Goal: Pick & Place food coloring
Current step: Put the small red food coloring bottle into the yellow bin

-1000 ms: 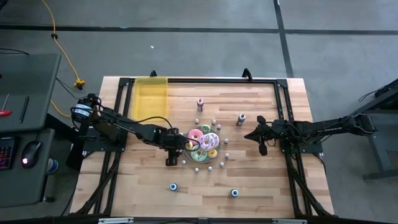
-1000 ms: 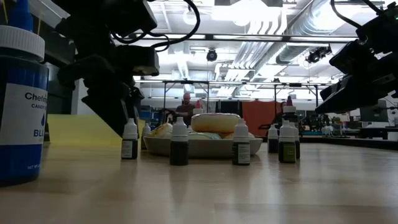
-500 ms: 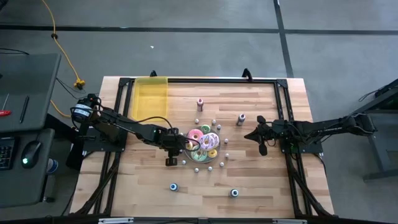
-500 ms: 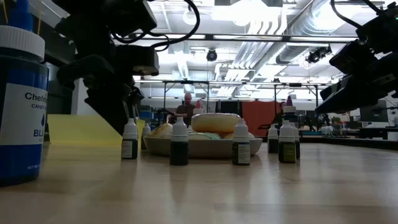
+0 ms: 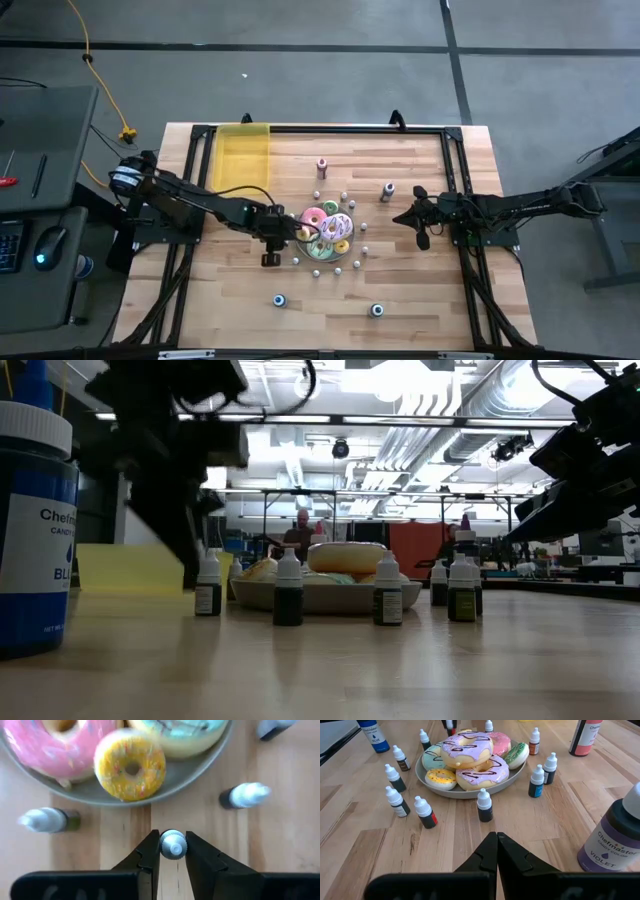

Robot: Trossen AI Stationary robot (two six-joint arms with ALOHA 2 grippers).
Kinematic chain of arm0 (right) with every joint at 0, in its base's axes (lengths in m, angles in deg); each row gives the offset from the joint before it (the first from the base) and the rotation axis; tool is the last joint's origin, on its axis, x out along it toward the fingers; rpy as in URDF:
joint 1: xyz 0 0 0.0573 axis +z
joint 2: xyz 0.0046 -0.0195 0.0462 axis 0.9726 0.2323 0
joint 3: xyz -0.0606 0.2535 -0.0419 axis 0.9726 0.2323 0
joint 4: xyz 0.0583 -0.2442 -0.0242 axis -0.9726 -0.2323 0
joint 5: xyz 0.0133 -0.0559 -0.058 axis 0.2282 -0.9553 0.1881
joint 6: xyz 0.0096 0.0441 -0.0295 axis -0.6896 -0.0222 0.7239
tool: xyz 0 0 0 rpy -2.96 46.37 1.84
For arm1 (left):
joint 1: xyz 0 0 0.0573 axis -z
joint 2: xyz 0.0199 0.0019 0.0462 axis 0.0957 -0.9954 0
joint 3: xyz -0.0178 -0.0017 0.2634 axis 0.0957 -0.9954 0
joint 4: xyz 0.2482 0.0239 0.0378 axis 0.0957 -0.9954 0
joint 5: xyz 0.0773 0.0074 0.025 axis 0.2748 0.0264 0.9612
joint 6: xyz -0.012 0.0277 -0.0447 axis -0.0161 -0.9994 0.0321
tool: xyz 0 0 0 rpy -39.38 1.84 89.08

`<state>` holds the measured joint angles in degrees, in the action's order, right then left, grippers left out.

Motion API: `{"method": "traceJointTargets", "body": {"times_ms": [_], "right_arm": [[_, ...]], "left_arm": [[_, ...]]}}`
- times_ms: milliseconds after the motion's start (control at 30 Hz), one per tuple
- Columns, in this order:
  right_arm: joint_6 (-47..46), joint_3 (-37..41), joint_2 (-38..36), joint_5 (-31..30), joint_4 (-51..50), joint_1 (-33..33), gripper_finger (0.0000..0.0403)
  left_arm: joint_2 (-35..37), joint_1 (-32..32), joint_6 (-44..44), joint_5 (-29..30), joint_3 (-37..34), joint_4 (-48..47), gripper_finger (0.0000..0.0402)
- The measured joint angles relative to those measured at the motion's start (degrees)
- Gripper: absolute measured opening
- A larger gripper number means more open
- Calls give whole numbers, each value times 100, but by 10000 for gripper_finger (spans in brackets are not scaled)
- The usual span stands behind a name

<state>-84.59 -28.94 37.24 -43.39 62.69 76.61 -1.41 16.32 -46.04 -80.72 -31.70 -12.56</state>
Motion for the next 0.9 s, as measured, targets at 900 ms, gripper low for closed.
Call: {"method": "traceJointTargets", "body": {"times_ms": [900], "right_arm": [[0,0,-5,1,-4,0,0]], "left_arm": [[2547,-1306,1982,1150,734,-3916,66]]}}
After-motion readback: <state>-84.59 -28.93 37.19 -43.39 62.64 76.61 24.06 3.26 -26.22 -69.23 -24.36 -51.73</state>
